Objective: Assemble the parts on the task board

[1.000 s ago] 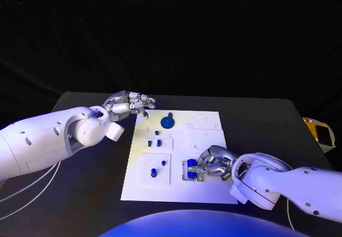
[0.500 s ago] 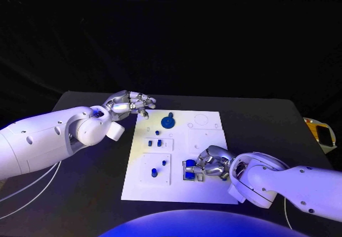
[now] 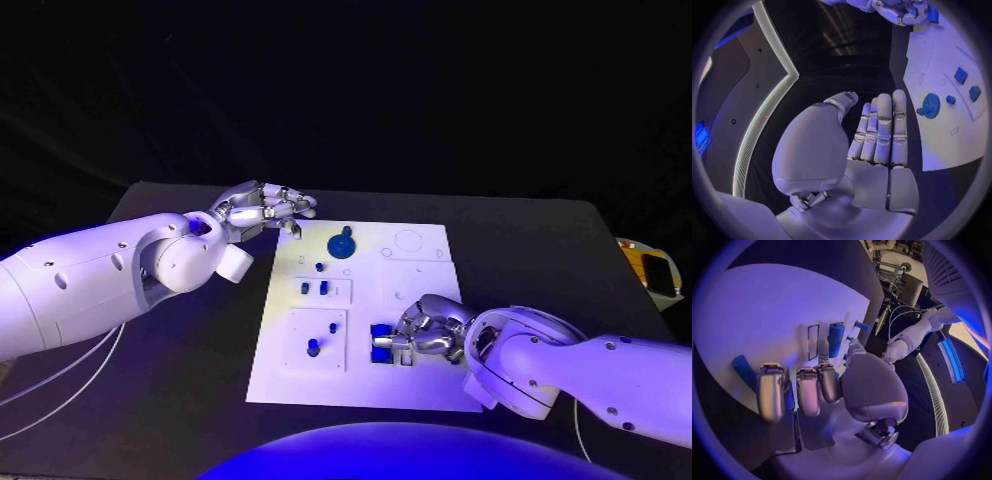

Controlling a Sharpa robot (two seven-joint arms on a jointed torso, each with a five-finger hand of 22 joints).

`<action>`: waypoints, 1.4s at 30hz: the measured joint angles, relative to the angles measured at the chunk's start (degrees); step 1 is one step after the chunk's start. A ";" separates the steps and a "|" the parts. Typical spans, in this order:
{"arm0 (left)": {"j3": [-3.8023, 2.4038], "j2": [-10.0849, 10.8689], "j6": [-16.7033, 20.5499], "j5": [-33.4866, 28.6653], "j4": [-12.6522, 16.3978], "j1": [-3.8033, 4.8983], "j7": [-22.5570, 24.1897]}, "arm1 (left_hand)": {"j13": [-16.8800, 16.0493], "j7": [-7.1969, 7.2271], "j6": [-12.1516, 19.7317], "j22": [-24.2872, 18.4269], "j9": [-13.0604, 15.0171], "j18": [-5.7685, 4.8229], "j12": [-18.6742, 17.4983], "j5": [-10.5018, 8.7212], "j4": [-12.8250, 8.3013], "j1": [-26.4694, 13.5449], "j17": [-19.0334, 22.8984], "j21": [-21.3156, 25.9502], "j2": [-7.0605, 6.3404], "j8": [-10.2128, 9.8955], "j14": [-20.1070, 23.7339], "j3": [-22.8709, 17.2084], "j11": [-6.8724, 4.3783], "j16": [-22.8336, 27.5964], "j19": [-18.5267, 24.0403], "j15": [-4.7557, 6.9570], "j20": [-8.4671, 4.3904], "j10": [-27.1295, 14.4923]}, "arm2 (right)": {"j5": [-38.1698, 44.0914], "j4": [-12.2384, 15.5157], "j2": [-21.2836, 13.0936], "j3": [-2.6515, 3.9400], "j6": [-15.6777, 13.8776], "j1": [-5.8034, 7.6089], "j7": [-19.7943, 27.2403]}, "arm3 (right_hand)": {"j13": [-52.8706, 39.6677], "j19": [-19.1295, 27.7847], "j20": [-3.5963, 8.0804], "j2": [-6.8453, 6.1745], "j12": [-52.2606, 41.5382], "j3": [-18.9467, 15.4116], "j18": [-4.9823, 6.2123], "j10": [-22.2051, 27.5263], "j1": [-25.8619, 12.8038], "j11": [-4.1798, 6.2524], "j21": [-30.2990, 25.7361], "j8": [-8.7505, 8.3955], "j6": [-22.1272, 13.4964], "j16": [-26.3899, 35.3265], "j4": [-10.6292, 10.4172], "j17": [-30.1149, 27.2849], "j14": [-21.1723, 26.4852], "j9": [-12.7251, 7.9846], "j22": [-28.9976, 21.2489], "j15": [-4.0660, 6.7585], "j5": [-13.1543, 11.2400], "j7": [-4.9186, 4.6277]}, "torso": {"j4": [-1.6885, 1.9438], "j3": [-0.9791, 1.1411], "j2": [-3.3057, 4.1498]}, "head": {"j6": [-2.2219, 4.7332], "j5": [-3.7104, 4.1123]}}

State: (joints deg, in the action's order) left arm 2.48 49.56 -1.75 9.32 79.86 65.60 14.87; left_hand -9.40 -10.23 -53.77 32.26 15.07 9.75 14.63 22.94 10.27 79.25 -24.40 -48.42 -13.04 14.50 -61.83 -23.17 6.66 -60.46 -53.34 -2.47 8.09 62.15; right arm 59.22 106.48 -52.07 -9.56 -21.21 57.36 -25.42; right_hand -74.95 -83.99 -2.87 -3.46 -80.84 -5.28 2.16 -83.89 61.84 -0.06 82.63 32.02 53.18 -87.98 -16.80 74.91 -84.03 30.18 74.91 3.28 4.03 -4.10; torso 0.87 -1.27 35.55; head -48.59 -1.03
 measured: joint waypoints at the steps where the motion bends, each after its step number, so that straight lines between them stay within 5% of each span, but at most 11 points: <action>1: 0.00 0.02 0.00 0.00 0.00 0.00 0.00 | 0.00 0.00 0.00 0.00 0.00 0.00 0.00 0.00 0.00 0.00 0.00 0.00 0.00 0.00 0.00 0.00 0.00 0.00 0.00 0.00 0.00 0.00 | 0.12 -0.01 -0.01 -0.01 0.00 -0.01 -0.05 | 0.00 0.00 0.00 -0.10 0.00 -0.41 0.00 0.00 -0.10 0.00 0.00 0.00 -0.14 0.00 0.00 0.00 0.00 0.06 0.02 0.00 -0.28 -0.13 | 0.01 0.00 -0.01 | -0.01 0.00; 11: 0.00 0.09 0.02 0.01 0.03 0.00 -0.03 | 0.00 0.00 0.00 0.00 0.00 0.00 0.00 0.00 0.00 0.00 -0.05 0.00 0.00 0.00 0.00 0.00 0.00 0.00 0.00 0.00 0.00 0.00 | 1.53 0.46 -0.95 0.02 -0.52 -0.01 -0.06 | 0.01 0.00 0.00 0.74 0.29 -1.92 0.00 0.00 -0.45 0.00 -0.27 0.34 -0.13 0.00 0.19 0.00 0.00 0.30 0.03 0.00 -0.18 -0.11 | -0.03 0.03 -0.01 | -0.03 -0.02; 16: 0.00 0.13 0.04 0.01 0.04 0.00 -0.04 | 0.01 0.00 0.00 0.01 0.00 0.00 0.00 0.00 0.00 0.00 -0.04 0.00 0.00 0.00 0.00 0.00 0.00 0.00 0.00 0.00 0.00 0.00 | 1.73 1.54 -2.95 -0.01 -1.61 0.16 1.33 | -0.01 0.00 0.00 3.13 0.29 -2.91 0.00 0.00 5.80 -0.01 -0.27 0.34 -0.68 0.00 0.72 0.00 0.00 0.45 0.03 0.00 3.09 -0.08 | -0.04 0.07 -0.03 | -0.04 0.08; 22: 0.00 0.04 0.07 0.01 -0.03 0.00 -0.02 | 0.01 0.00 0.00 0.01 0.00 0.00 0.00 0.00 0.00 0.00 -0.04 0.00 0.00 0.00 0.00 0.00 0.00 0.00 0.00 0.00 0.00 0.00 | 1.26 3.31 -7.55 0.05 -2.68 2.24 3.88 | -0.29 0.00 0.00 3.06 1.33 -3.99 0.00 0.63 11.27 -0.04 -0.54 -0.34 -1.49 0.00 1.01 0.00 0.00 -0.01 0.02 0.00 6.37 -0.49 | -0.10 0.04 -0.12 | 0.04 0.44; 29: 0.01 -0.42 0.22 -0.01 -0.12 -0.01 0.16 | -0.05 0.00 0.00 -0.04 0.00 0.01 0.00 0.00 0.00 0.00 -0.03 0.00 0.00 0.00 0.00 0.00 0.00 0.00 -0.43 0.00 0.00 0.00 | 1.03 3.80 -12.88 -0.05 -3.10 3.18 5.41 | -0.35 0.00 0.00 2.81 2.10 -4.29 0.00 1.52 14.79 -0.31 -1.79 -1.33 -1.49 0.22 1.31 -0.01 -0.01 -0.65 0.02 -0.03 6.74 -0.49 | -0.11 -0.01 -0.20 | 0.22 1.33; 42: 0.05 -1.07 0.66 -0.06 -0.29 -0.01 0.46 | -0.04 0.00 0.00 -0.03 0.00 0.01 0.00 0.00 0.00 0.00 -0.06 0.00 0.00 0.00 0.00 0.00 0.00 0.00 -0.42 0.00 0.00 0.00 | 7.84 4.09 -16.24 -0.84 -2.90 1.14 4.38 | -1.69 0.00 0.00 3.25 2.11 -4.44 0.00 1.66 15.91 -0.43 -1.55 -1.33 -1.49 0.22 1.47 -0.01 -0.01 -0.78 0.01 -0.04 6.74 -0.49 | -0.26 0.08 -0.22 | 0.27 2.60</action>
State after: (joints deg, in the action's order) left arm 2.53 48.50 -1.09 9.26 79.58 65.59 15.33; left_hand -9.44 -10.23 -53.77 32.23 15.07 9.75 14.63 22.94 10.27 79.25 -24.46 -48.42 -13.04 14.50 -61.83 -23.17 6.66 -60.46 -53.76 -2.47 8.09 62.15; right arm 67.06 110.57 -68.31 -10.40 -24.10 58.50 -21.03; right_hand -76.64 -83.99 -2.88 -0.21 -78.74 -9.72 2.16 -82.23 77.75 -0.49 81.08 30.69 51.69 -87.76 -15.34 74.91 -84.04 29.41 74.92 3.24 10.77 -4.59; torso 0.60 -1.20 35.33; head -48.32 1.57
